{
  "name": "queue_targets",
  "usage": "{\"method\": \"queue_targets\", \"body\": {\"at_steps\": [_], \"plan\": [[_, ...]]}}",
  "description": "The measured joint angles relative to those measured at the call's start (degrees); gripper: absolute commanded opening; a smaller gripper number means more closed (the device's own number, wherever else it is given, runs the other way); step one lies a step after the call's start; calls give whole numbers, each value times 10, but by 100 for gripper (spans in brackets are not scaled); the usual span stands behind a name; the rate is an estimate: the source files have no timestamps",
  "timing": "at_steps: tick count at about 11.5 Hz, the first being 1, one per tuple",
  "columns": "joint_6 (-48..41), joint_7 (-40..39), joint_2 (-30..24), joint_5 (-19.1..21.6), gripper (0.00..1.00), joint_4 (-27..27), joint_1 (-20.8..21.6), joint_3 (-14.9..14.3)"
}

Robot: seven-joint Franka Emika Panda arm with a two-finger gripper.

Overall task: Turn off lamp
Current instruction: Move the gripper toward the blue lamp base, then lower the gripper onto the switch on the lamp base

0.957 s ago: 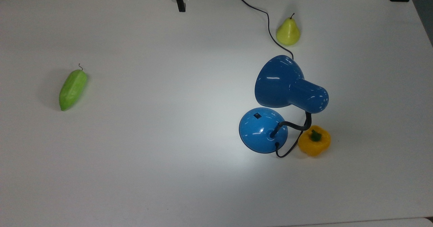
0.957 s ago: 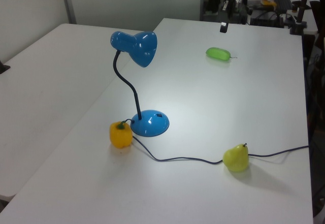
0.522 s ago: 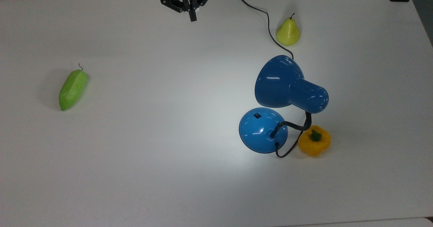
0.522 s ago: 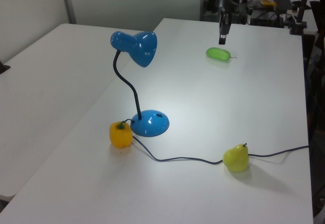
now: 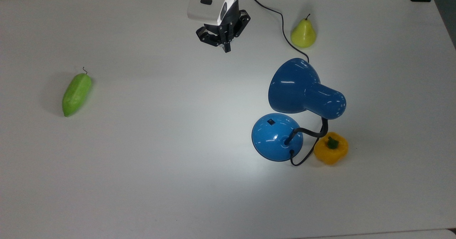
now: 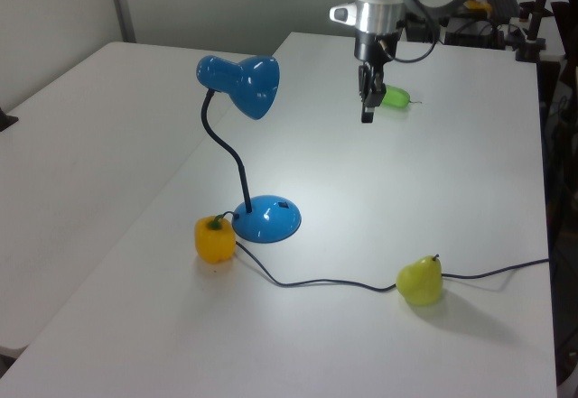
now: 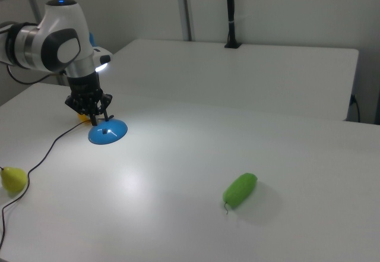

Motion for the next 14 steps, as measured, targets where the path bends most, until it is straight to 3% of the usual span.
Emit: {"method": "queue_targets", "body": {"at_steps": [7, 14], "plan": [[163, 11, 77, 0, 0, -2, 28, 2], [322, 84, 148, 3, 0, -3, 35, 35]]}}
